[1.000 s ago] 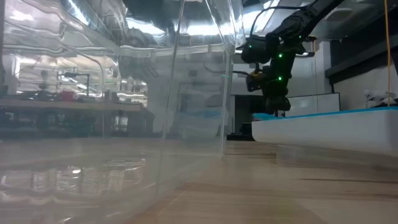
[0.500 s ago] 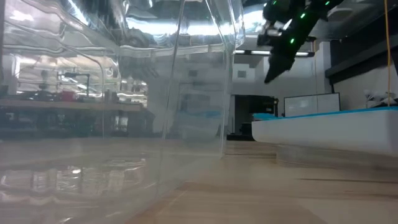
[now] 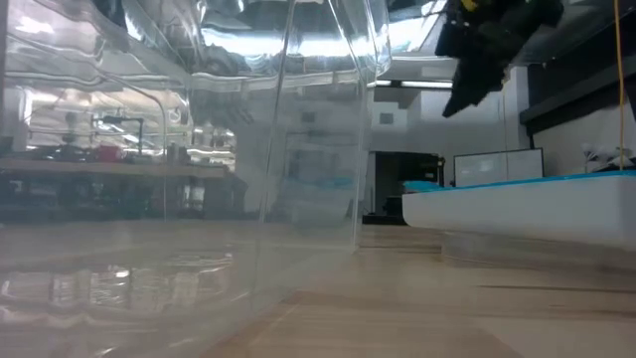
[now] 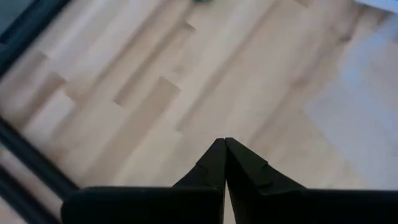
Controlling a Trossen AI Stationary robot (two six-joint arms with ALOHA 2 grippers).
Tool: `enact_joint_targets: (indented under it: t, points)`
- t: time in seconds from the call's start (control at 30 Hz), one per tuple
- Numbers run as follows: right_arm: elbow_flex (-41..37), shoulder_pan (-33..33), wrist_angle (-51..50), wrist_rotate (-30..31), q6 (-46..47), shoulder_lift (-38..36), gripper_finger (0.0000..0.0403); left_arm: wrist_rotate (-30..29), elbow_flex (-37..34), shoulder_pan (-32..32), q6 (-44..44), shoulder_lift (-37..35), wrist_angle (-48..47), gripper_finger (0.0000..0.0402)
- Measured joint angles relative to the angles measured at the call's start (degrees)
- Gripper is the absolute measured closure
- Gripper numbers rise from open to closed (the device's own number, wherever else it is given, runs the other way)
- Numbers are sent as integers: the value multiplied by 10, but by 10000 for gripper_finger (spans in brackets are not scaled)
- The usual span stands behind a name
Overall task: Roll bandage
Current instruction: Prepare the transparent zip bag
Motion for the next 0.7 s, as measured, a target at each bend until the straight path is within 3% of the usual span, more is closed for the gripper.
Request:
enact_joint_targets:
  t: [0.33,0.5,0.7]
  points:
    - [-142,0,144,-225,87,0,395,1,0,-88,-114,140,108,402]
    - [-174,0,169,-256,121,0,395,7,0,-91,-156,202,100,393]
    - [-176,0,197,-285,145,0,395,14,0,-91,-153,245,86,342]
